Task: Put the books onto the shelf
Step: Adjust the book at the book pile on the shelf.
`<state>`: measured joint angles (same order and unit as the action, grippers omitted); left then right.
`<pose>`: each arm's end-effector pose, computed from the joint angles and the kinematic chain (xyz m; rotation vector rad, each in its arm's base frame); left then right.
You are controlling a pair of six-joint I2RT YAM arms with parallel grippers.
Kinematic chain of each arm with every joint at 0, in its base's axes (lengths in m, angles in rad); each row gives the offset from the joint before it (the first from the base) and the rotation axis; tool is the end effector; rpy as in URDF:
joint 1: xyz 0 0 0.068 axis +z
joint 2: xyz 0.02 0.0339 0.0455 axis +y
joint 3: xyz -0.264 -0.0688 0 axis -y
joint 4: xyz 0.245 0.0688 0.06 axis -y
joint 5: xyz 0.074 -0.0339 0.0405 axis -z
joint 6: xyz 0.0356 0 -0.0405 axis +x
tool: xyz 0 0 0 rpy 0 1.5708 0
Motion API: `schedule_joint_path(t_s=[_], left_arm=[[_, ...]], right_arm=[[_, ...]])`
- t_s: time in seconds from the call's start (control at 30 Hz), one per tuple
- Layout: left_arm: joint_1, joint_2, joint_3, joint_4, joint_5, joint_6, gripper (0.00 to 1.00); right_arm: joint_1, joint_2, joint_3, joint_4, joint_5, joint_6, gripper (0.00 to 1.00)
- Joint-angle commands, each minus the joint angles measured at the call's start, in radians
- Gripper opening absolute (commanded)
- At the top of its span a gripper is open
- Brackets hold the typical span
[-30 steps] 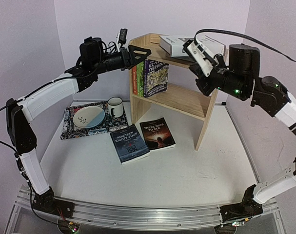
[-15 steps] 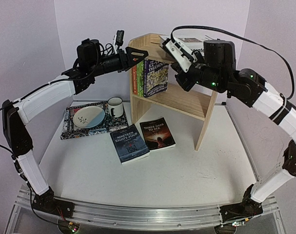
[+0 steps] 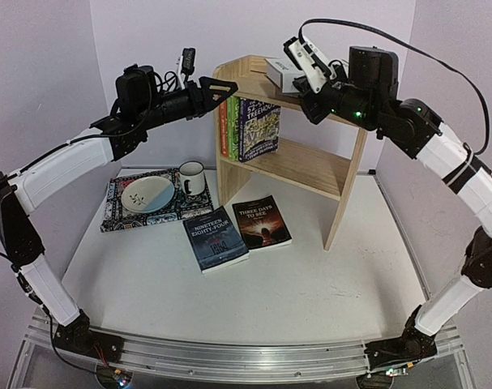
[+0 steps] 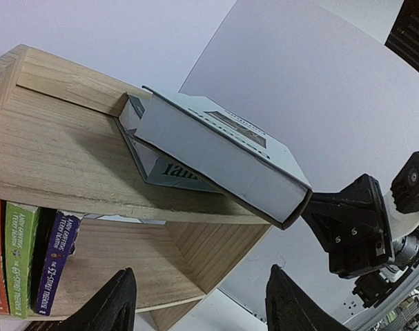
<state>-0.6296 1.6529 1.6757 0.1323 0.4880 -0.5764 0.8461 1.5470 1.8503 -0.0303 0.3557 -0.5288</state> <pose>0.3049 -0.2428 0.4585 0.4805 1.5017 -1.3137 0.2300 0.2411 0.5368 -0.5778 1.1817 0.0394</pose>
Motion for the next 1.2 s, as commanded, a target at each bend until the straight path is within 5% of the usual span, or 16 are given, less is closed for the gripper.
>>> schedule_joint_path(t_s=[0.0,1.17], left_arm=[[-0.002,-0.074,-0.033,0.034,-0.037,0.020,0.65],[-0.001,-0.276,-0.251,-0.042,-0.166,0.040,0.66]], right_arm=[[-0.015,0.046,0.079,0.055,-0.036,0.003,0.00],[-0.149,0.361,0.421,0.082,0.007,0.021,0.00]])
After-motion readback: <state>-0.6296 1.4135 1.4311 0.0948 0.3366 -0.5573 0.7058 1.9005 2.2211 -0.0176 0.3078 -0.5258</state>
